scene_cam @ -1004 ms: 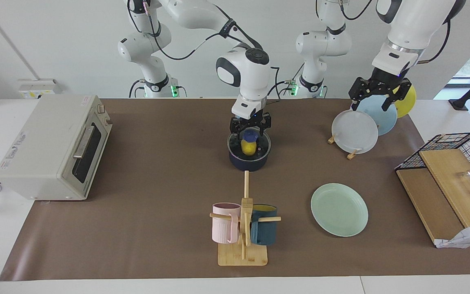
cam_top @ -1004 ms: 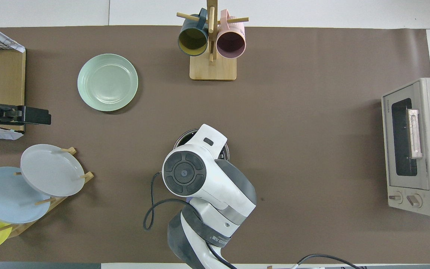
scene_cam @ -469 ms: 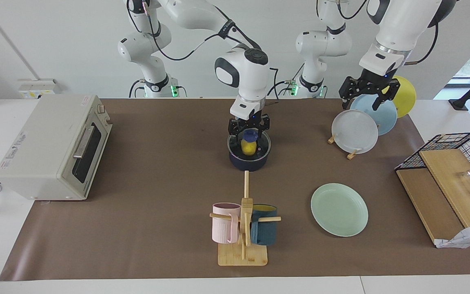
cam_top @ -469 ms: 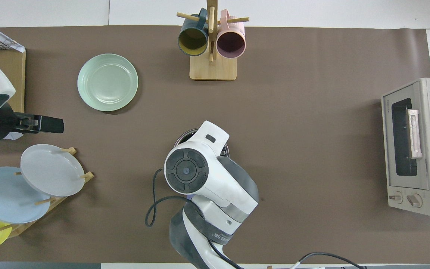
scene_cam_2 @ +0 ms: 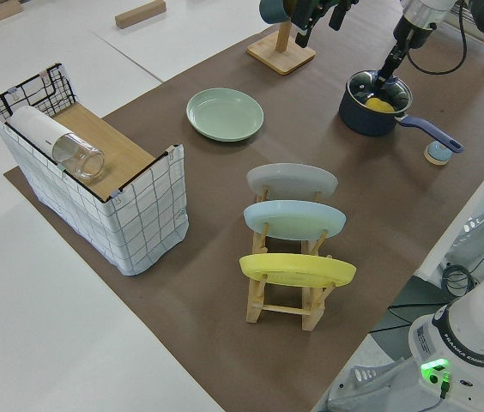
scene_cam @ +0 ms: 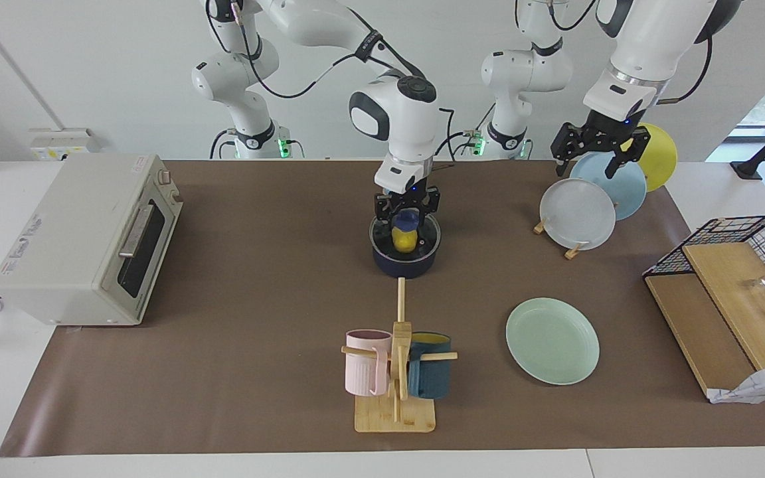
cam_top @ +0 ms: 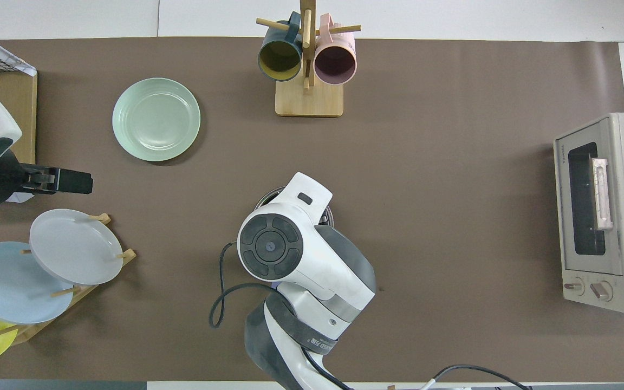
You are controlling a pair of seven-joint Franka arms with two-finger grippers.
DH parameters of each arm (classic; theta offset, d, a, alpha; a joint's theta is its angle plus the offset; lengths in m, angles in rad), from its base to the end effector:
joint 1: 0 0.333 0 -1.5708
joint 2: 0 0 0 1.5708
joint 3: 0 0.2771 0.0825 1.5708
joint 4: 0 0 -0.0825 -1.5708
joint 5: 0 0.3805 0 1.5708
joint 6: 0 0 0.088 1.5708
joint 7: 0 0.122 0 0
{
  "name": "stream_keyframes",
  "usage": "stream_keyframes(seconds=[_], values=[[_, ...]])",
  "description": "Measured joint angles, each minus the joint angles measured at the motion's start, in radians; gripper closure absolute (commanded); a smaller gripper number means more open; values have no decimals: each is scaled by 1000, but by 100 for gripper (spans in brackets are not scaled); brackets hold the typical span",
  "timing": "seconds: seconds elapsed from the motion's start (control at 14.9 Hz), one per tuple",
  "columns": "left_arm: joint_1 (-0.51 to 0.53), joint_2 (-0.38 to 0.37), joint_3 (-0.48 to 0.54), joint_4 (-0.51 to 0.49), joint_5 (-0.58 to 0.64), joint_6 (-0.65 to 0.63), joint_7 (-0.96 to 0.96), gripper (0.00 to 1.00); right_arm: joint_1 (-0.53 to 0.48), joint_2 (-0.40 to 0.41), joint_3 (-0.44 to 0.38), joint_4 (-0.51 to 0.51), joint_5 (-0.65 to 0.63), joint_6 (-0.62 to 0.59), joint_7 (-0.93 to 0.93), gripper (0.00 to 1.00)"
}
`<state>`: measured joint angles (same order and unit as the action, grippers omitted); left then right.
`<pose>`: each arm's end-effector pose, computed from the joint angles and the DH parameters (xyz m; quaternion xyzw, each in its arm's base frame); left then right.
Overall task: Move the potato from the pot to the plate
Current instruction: 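Reach the right gripper over the saucepan and grasp the glass lid knob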
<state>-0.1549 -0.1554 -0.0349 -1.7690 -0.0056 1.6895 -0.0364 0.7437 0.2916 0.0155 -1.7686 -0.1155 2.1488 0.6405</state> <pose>0.5097 -0.0996 0.5706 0.9964 -0.0762 0.0376 0.0044 0.4630 0.4301 0.3552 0.9940 0.0880 0.0645 0.0078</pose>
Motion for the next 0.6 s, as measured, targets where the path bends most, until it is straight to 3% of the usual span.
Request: stream_keyframes(seconds=[0.4,0.6], values=[[0,0,0,0,0,0,0,0,0,0,0,7,0,-2,0,51],[0,0,0,0,0,0,0,0,-4,-1,-2,61,0,-67,0,51]])
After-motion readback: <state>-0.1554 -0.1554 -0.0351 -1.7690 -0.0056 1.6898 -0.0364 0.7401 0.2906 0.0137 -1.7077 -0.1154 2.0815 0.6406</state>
